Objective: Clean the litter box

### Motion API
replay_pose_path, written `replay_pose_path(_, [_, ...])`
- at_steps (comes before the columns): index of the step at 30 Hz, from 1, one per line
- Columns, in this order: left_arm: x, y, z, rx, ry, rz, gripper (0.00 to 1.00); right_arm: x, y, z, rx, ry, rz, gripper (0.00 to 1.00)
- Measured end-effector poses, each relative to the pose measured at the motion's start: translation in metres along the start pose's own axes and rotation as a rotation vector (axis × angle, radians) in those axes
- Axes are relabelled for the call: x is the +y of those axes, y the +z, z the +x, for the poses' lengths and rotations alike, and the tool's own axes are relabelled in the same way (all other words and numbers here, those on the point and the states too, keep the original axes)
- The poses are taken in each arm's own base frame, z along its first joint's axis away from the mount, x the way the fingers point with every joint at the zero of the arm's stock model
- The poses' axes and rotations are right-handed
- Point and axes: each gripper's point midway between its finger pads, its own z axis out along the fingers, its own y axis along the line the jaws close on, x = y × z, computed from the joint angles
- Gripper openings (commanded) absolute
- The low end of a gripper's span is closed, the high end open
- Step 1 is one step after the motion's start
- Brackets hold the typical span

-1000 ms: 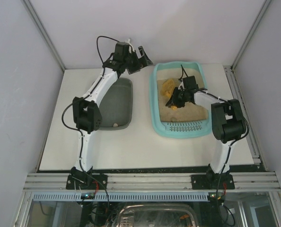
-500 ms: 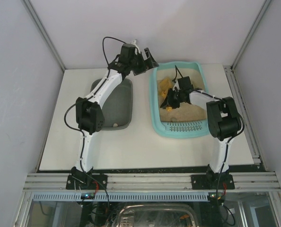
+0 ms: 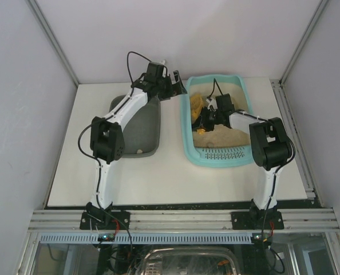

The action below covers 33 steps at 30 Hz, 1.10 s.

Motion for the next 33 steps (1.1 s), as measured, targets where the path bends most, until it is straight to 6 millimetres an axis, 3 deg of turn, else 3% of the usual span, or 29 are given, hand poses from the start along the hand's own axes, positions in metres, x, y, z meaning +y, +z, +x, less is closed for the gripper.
replay_pose_path(6, [-0.009,-0.024,-0.010,-0.023,0.028,0.007,1.00,-0.013,-0.006,0.001,-0.014,0.043,-0.007,0.00])
replay_pose_path(9, [-0.015,-0.041,-0.016,-0.040,0.031,0.016,1.00,-0.014,-0.019,0.007,-0.029,0.038,0.025,0.00])
replay_pose_path(15, [-0.025,-0.098,-0.028,-0.086,0.028,0.036,1.00,0.009,-0.061,0.006,-0.107,-0.026,0.024,0.00])
replay_pose_path(20, [-0.032,-0.155,-0.045,-0.167,0.036,0.055,1.00,0.009,-0.084,0.017,-0.150,-0.029,0.031,0.00])
replay_pose_path(26, [-0.026,-0.203,-0.018,-0.168,0.071,0.044,1.00,-0.001,-0.110,0.051,-0.182,0.012,0.006,0.00])
replay_pose_path(33, [-0.006,-0.227,0.013,-0.141,0.112,-0.007,1.00,-0.008,-0.145,0.064,-0.325,0.131,-0.202,0.00])
